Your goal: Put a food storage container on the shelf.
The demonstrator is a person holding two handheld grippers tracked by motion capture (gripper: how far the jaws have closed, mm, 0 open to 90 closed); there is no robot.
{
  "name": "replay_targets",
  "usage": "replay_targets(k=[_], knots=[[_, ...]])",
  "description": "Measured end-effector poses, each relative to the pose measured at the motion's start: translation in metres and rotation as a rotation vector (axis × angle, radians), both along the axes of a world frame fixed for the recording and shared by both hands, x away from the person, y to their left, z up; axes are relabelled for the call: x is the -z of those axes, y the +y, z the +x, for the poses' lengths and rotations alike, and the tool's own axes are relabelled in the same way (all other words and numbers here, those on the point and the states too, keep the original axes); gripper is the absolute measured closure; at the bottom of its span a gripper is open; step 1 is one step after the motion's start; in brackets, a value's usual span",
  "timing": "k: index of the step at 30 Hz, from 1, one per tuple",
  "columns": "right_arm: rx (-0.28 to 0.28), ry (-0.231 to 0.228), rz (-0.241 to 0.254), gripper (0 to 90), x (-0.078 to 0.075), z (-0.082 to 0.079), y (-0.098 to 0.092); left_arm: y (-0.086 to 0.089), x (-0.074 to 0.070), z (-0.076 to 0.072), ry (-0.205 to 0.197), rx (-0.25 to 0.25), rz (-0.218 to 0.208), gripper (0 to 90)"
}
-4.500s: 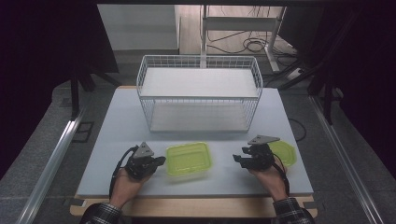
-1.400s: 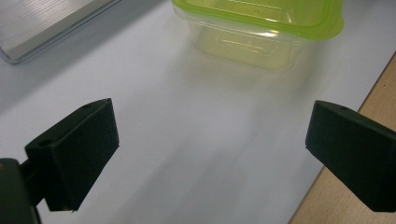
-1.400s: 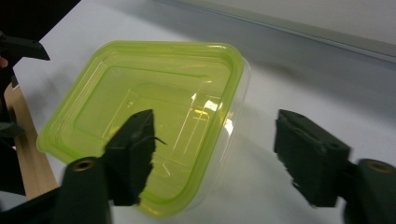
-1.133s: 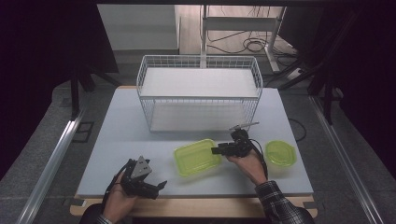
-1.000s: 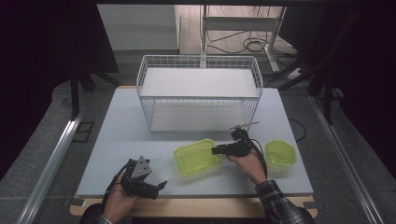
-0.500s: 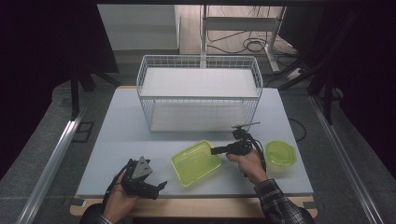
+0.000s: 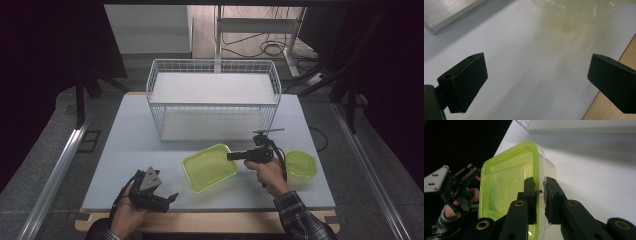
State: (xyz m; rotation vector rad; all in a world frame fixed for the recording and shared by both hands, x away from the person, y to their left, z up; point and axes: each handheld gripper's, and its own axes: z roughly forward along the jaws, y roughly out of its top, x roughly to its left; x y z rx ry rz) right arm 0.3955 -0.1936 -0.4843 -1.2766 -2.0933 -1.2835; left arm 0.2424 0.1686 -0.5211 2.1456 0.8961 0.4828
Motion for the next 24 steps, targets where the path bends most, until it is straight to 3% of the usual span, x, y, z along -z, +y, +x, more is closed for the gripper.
replay_targets(k=[24], knots=[[0.096,-0.057,0.091,80.3,-0.04,0.005,-0.021,0.0,0.002,0.001,0.014,0.0,0.012,2.4]])
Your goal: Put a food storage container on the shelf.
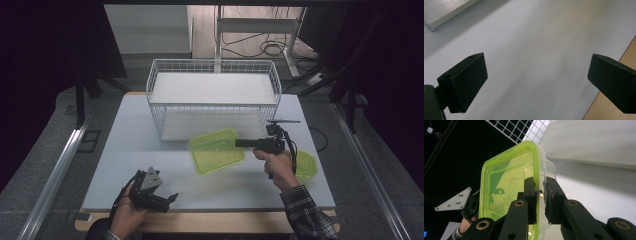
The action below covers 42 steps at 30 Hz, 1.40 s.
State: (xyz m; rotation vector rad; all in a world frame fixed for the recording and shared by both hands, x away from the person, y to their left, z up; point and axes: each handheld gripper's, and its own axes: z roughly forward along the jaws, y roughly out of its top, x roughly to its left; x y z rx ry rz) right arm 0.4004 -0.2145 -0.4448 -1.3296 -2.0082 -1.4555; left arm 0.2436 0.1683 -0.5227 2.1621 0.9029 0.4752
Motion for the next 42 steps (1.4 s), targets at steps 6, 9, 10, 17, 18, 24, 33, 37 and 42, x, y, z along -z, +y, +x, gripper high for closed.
replay_targets(k=[6,9,10,17,18,24,33,37,42], knots=[[0.013,-0.022,0.01,80.3,-0.014,0.001,-0.001,0.0,0.0,0.0,0.002,0.001,0.0,2.4],[0.016,-0.034,0.014,80.2,-0.022,0.002,-0.001,0.0,0.0,0.0,0.003,0.002,0.002,2.4],[0.019,-0.038,0.017,80.3,-0.024,0.002,-0.001,0.0,0.0,0.0,0.003,0.002,0.002,2.4],[0.014,-0.052,0.035,80.3,-0.04,0.003,0.001,-0.001,0.0,0.0,0.003,0.005,0.009,2.3],[0.016,-0.055,0.041,80.3,-0.043,0.003,0.001,-0.001,0.0,0.0,0.004,0.005,0.009,2.3],[0.022,-0.071,0.06,80.4,-0.056,0.005,0.002,-0.001,0.001,0.001,0.003,0.006,0.011,2.3],[0.046,-0.102,0.079,80.4,-0.079,0.011,0.004,-0.001,0.001,0.001,0.001,0.007,0.013,2.2],[0.055,-0.119,0.077,80.3,-0.089,0.015,0.005,-0.001,0.001,0.001,-0.001,0.007,0.013,2.2],[0.077,-0.132,0.085,80.3,-0.099,0.022,0.006,-0.001,0.001,0.001,-0.001,0.006,0.012,2.2]])
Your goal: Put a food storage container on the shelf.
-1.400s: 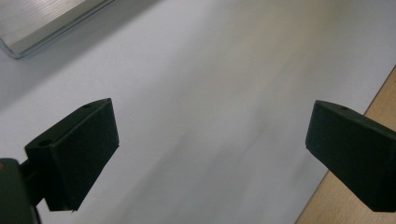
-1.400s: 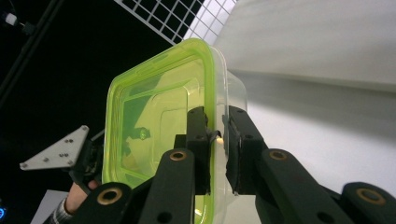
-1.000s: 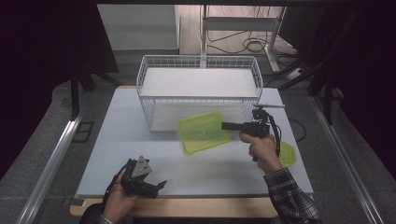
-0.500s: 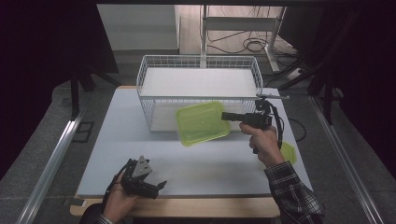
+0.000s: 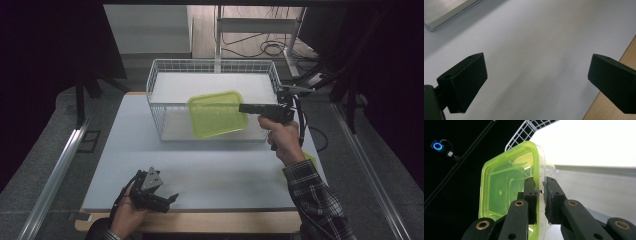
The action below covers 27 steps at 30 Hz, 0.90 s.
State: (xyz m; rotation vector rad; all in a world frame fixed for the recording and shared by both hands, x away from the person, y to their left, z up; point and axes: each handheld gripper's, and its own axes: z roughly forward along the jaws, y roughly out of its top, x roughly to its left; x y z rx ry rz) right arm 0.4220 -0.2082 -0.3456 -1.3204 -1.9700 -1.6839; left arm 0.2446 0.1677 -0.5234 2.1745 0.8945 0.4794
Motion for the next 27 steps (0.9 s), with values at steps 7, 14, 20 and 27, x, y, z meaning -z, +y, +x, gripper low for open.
replay_targets(k=[7,14,20,27], knots=[[0.031,-0.018,-0.006,80.3,-0.012,0.011,0.004,0.0,0.0,0.0,0.0,0.002,0.001,2.2],[0.067,-0.03,-0.007,80.4,-0.022,0.023,0.007,0.0,0.0,0.0,0.001,0.003,-0.001,2.2],[0.097,-0.043,-0.01,80.4,-0.029,0.033,0.011,0.0,0.001,0.0,0.002,0.005,0.001,2.2],[0.137,-0.051,-0.015,80.4,-0.035,0.044,0.016,0.0,0.001,0.0,0.002,0.007,0.003,2.2]])
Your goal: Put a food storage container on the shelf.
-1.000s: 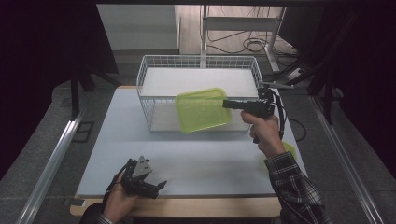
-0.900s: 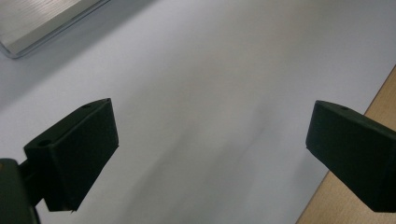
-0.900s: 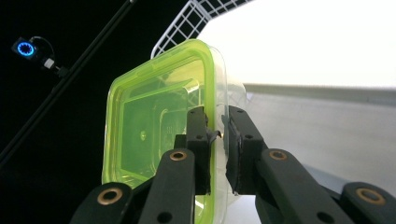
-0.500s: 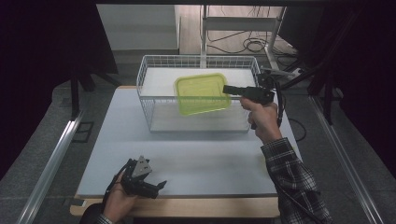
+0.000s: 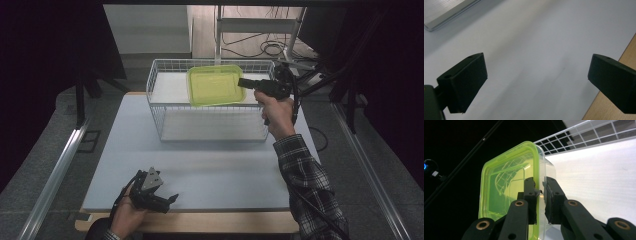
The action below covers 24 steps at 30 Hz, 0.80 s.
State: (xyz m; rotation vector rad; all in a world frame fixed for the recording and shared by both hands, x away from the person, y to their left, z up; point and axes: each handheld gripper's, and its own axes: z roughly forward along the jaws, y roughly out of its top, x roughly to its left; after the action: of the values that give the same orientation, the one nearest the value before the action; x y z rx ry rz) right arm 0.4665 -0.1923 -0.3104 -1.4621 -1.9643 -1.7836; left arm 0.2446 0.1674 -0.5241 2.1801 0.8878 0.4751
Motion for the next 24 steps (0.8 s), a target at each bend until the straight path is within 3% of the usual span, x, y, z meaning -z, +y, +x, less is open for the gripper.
replay_targets(k=[13,19,24], knots=[[0.07,-0.004,-0.038,80.3,0.0,0.018,0.007,0.003,-0.001,0.0,0.0,-0.009,-0.015,1.8],[0.086,-0.004,-0.058,80.3,0.002,0.022,0.011,0.006,-0.002,0.001,0.018,-0.014,-0.062,1.7],[0.102,-0.002,-0.076,80.2,0.005,0.025,0.012,0.005,-0.001,0.001,0.026,-0.006,-0.054,1.7]])
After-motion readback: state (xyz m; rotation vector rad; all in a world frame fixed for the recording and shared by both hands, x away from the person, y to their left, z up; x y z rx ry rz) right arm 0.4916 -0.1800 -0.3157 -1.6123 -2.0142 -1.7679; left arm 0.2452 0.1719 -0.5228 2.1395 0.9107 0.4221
